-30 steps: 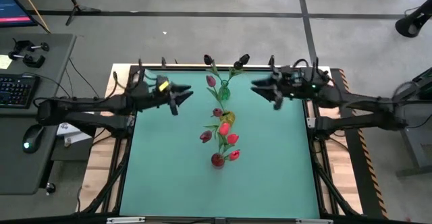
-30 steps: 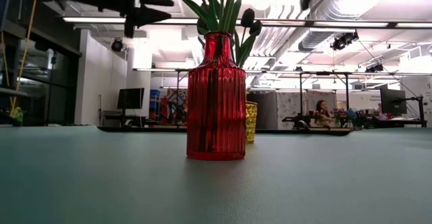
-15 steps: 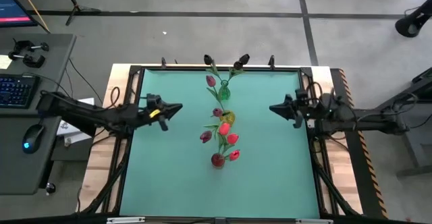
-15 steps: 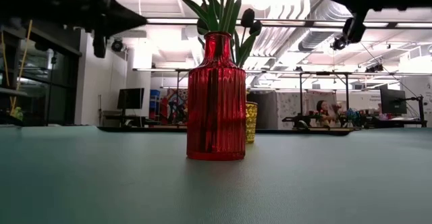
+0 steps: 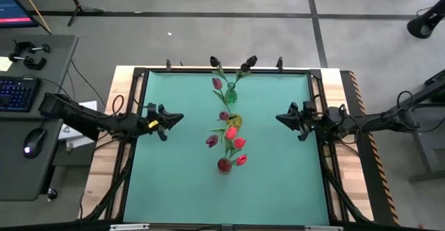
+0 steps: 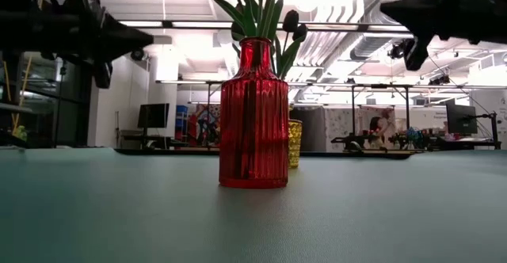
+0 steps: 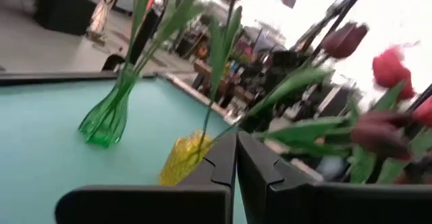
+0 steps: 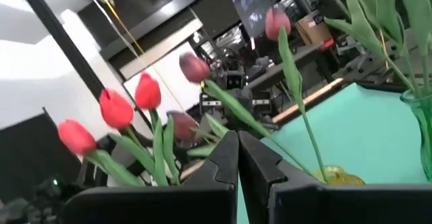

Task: Sort flowers into vase by color
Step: Return to Home Position

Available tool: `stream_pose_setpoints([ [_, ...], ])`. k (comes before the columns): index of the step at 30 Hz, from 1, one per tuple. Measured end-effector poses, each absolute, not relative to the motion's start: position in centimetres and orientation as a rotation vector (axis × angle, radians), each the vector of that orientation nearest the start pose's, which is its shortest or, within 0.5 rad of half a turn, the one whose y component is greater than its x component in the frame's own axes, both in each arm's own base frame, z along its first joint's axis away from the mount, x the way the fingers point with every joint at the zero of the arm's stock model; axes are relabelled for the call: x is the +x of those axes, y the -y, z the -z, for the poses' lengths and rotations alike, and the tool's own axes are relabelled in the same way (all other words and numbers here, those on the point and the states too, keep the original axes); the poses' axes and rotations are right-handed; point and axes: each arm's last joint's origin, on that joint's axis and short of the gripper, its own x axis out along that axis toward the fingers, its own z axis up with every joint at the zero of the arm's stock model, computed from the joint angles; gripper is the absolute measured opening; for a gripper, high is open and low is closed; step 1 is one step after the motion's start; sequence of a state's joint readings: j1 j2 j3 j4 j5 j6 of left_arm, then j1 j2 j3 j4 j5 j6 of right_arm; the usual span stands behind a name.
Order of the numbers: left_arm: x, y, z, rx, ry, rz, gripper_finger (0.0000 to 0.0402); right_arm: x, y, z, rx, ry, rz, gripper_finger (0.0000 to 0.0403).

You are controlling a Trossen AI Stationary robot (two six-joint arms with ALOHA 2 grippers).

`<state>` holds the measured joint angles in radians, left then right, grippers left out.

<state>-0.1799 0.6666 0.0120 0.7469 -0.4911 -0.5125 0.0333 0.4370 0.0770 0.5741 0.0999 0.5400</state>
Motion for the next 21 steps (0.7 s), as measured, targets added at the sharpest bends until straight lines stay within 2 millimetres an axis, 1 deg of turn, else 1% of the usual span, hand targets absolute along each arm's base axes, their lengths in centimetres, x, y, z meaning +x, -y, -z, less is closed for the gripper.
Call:
stream_pose_setpoints([
  [2, 13.7, 1.1, -17.0, -0.528, 0.133, -0.291, 0.0, 12.5, -0.2, -20.1, 0.538, 0.215, 0.002, 0.0],
  [5, 13.7, 1.1, -17.1, -0.529, 0.134, -0.272, 0.0, 12.5, -0.4, -19.2, 0.524, 0.195, -0.006, 0.0],
  [8, 13.7, 1.1, -17.1, -0.528, 0.129, -0.273, 0.0, 12.4, -0.6, -18.2, 0.56, 0.144, -0.012, 0.0],
  [13, 13.7, 1.1, -17.0, -0.527, 0.126, -0.273, 0.0, 12.5, -0.8, -16.5, 0.688, -0.029, 0.019, 0.0],
  [21, 13.5, 1.1, -16.8, -0.516, 0.097, -0.279, 0.0, 12.1, -0.8, -14.0, 0.667, -0.277, 0.111, 0.0],
])
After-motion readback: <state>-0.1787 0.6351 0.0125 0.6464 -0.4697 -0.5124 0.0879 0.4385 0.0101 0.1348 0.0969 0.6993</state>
